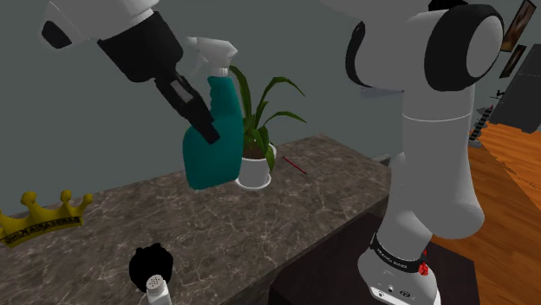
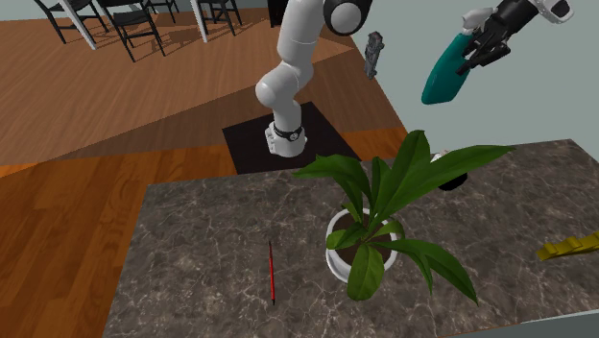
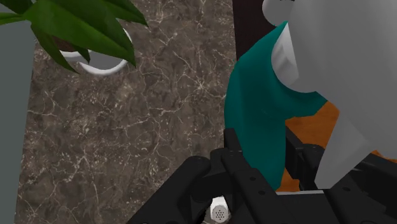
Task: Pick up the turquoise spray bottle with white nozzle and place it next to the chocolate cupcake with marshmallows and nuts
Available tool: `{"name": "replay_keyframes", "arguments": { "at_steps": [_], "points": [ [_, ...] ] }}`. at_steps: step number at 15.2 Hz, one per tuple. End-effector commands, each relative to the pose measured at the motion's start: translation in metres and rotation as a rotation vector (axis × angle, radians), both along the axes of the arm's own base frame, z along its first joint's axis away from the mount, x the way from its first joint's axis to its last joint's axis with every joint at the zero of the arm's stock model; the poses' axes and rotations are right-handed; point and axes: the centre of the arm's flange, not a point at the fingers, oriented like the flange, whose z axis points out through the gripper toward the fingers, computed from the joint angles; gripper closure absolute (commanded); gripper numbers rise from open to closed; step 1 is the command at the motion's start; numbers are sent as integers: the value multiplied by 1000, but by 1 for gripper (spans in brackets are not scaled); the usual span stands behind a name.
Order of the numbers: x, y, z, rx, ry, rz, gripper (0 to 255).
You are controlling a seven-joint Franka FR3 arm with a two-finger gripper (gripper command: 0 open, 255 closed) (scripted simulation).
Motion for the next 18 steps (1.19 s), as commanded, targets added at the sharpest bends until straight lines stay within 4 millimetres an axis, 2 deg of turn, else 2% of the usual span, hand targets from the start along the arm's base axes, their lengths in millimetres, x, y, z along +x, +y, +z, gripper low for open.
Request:
{"name": "replay_keyframes", "arguments": {
  "at_steps": [1,18],
  "points": [
    [-1,14,-4,-1,1,-3,255],
    [-1,14,-94,-1,1,-3,255]
  ]
}}
